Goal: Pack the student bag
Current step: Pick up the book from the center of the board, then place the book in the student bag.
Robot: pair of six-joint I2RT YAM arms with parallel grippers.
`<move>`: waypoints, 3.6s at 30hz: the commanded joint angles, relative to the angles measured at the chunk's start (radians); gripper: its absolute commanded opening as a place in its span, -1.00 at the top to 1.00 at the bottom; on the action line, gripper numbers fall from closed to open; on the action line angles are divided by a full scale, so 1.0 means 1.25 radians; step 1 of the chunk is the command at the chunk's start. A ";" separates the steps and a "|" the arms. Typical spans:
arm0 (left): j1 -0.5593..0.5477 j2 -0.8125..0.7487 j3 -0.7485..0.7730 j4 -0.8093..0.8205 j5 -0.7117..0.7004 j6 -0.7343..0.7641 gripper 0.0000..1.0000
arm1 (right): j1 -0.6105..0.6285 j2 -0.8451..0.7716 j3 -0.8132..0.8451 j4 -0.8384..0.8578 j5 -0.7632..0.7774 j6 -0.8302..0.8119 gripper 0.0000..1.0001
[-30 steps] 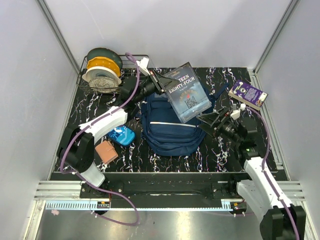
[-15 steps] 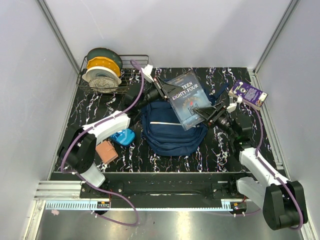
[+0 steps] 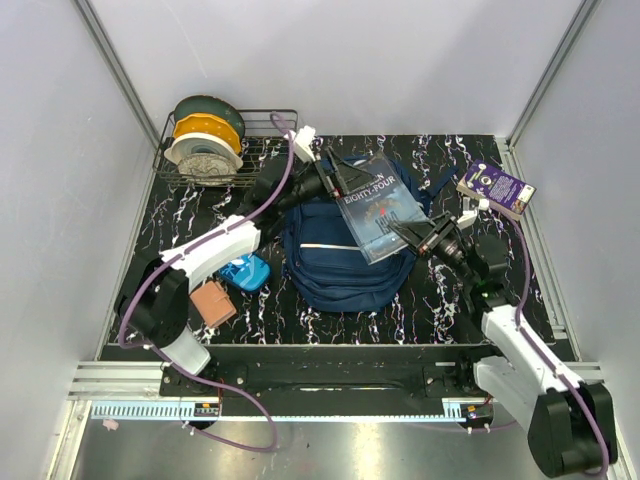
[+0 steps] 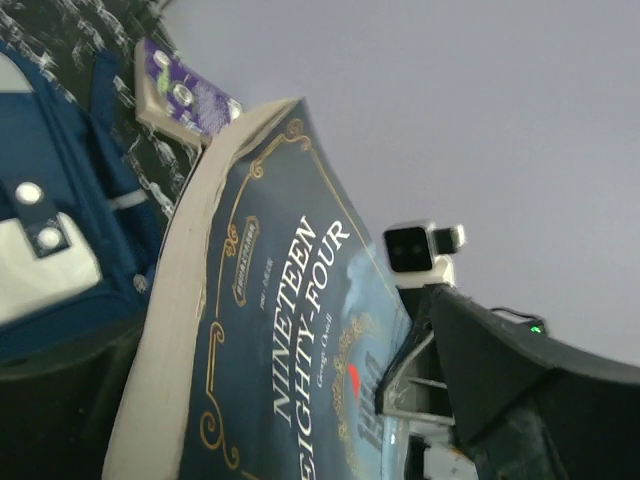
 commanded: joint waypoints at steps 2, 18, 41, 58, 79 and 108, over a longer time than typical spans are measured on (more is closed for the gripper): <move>-0.024 -0.109 0.180 -0.483 -0.117 0.408 -0.98 | 0.005 -0.145 0.061 -0.282 0.147 -0.099 1.00; -0.147 -0.118 0.139 -0.966 -0.091 0.826 -0.98 | 0.003 -0.370 0.219 -0.943 0.675 -0.210 1.00; -0.340 0.139 0.247 -0.980 -0.296 0.890 -0.58 | 0.005 -0.388 0.262 -1.012 0.705 -0.217 1.00; -0.345 0.159 0.209 -0.927 -0.347 0.895 -0.16 | 0.003 -0.373 0.227 -0.977 0.651 -0.211 1.00; -0.347 0.195 0.218 -0.921 -0.378 0.873 0.36 | 0.005 -0.371 0.217 -0.969 0.633 -0.205 1.00; -0.255 0.031 0.447 -0.863 -0.435 0.755 1.00 | 0.005 -0.399 0.379 -1.142 0.631 -0.329 1.00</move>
